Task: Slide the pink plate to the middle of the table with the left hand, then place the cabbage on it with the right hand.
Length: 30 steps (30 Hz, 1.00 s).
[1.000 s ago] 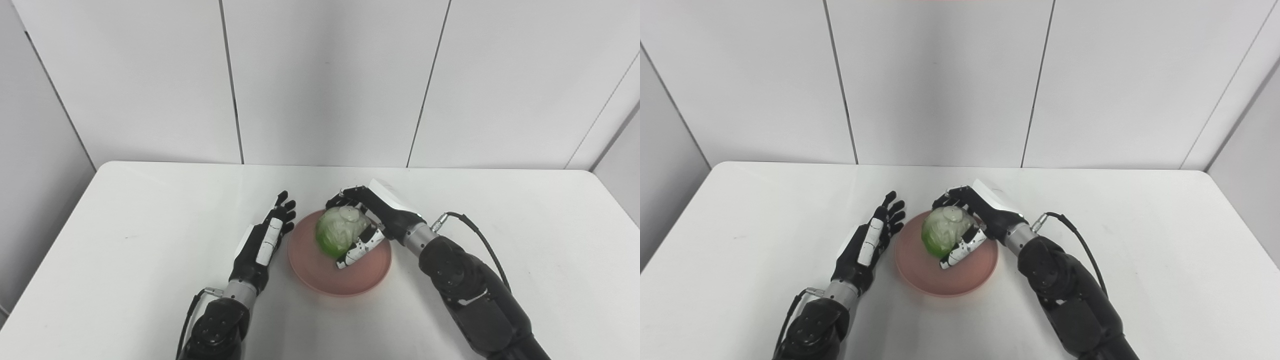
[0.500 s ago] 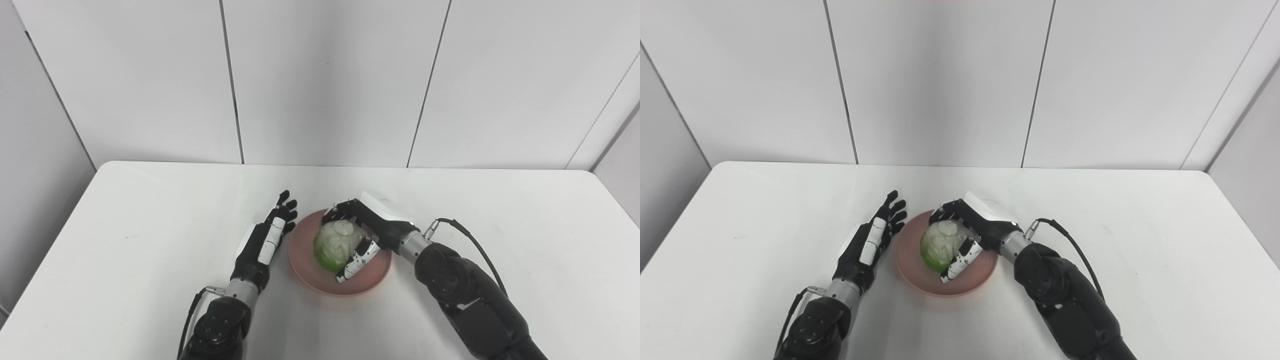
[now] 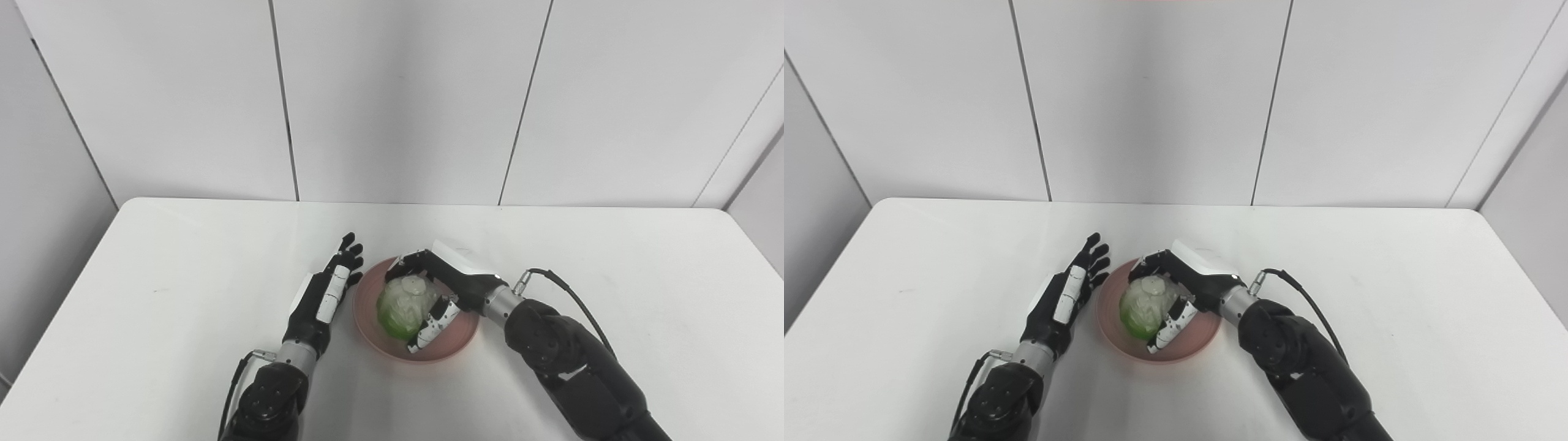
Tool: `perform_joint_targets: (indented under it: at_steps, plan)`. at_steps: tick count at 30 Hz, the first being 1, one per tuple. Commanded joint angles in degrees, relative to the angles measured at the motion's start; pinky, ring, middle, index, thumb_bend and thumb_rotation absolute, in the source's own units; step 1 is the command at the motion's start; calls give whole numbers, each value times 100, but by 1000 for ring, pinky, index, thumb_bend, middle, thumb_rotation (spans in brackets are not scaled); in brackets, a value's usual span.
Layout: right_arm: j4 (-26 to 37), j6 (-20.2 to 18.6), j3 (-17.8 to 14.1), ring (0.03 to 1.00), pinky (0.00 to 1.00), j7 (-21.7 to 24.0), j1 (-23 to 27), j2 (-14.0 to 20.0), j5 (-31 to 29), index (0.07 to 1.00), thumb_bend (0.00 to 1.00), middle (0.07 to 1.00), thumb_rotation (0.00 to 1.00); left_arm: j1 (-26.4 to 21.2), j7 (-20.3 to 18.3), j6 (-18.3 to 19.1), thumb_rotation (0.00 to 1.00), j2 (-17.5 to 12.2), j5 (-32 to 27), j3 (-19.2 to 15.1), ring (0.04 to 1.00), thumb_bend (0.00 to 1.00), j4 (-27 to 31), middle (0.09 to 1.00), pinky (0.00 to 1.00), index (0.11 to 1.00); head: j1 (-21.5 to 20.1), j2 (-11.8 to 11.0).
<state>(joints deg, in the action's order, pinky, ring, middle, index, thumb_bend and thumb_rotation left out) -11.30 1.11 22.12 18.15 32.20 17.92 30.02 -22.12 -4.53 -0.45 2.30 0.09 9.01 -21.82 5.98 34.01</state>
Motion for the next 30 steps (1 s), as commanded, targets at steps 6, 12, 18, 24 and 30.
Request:
perform_joint_targets:
  at_steps: [6, 12, 18, 24, 30]
  plan:
    - [274, 80, 76, 866, 779, 357, 163, 186, 129, 882, 935, 890, 130, 54, -262, 408, 1000, 153, 23, 184, 959, 822, -234, 972, 917, 975, 0, 4]
    - [562, -262, 136, 910, 754, 642, 123, 262, 381, 954, 954, 951, 240, 58, -315, 348, 1000, 140, -38, 162, 955, 819, -250, 970, 918, 974, -24, -6]
    - [803, -425, 91, 923, 763, 786, 97, 297, 614, 969, 958, 972, 285, 75, -282, 383, 1000, 117, 3, 157, 951, 832, -240, 965, 922, 973, -70, -38]
    - [1122, -585, 17, 974, 865, 1069, 147, 437, 652, 999, 1000, 999, 434, 135, -305, 473, 1000, 84, 12, 171, 946, 815, -111, 956, 925, 968, -93, -51]
    - [1278, -637, -186, 1000, 950, 1135, 161, 459, 525, 1000, 1000, 1000, 499, 117, -326, 456, 1000, 55, 11, 169, 946, 828, -160, 957, 911, 965, -105, -53]
